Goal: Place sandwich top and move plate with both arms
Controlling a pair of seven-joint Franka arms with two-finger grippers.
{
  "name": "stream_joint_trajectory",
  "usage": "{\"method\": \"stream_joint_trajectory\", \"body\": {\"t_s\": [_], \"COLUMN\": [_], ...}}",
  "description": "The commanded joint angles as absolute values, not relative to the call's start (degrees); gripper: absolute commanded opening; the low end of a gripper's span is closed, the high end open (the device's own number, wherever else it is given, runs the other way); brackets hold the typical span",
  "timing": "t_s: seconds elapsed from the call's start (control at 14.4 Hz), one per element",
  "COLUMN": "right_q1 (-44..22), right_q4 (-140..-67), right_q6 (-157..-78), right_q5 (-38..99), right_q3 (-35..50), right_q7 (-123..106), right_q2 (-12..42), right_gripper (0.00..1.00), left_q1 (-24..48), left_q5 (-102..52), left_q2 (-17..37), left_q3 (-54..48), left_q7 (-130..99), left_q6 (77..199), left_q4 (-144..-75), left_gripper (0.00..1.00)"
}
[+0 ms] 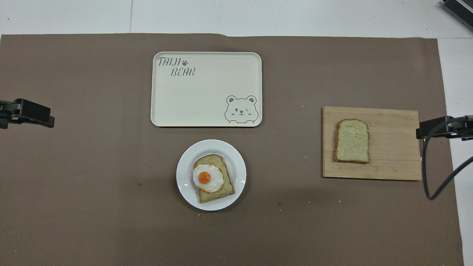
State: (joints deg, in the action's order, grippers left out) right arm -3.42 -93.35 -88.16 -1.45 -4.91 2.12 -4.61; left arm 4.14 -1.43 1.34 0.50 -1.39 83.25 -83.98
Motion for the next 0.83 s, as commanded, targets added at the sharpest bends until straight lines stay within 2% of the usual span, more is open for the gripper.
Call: {"method": "stream_joint_trajectory", "body": {"t_s": [0.0, 0.42, 0.76], "right_q1": [-2.7, -2.5, -1.7], "right_q4": [-95.4, -96.1, -99.9], "right_q6": [-89.6, -89.7, -95.1], "right_q5": [-0.7, -0.7, -0.6], "right_q3": [-4.7, -4.7, -4.9], "right_q7": [1.0, 0.4, -1.3], "right_q2": [-6.1, -6.1, -5.8], "right_gripper": [1.00, 1.00, 1.00], "left_q1": [3.5, 3.5, 3.5], "left_q5": [-1.8, -1.8, -1.8], "left_q2": [0.8, 0.8, 0.8], "left_q3": [0.3, 0.3, 0.3], "left_q7": [-1.7, -1.7, -1.7], "left_q6": [82.4, 82.4, 82.4], "left_q4": [-84.2, -84.2, -84.2], "left_gripper": [1.00, 1.00, 1.00]}}
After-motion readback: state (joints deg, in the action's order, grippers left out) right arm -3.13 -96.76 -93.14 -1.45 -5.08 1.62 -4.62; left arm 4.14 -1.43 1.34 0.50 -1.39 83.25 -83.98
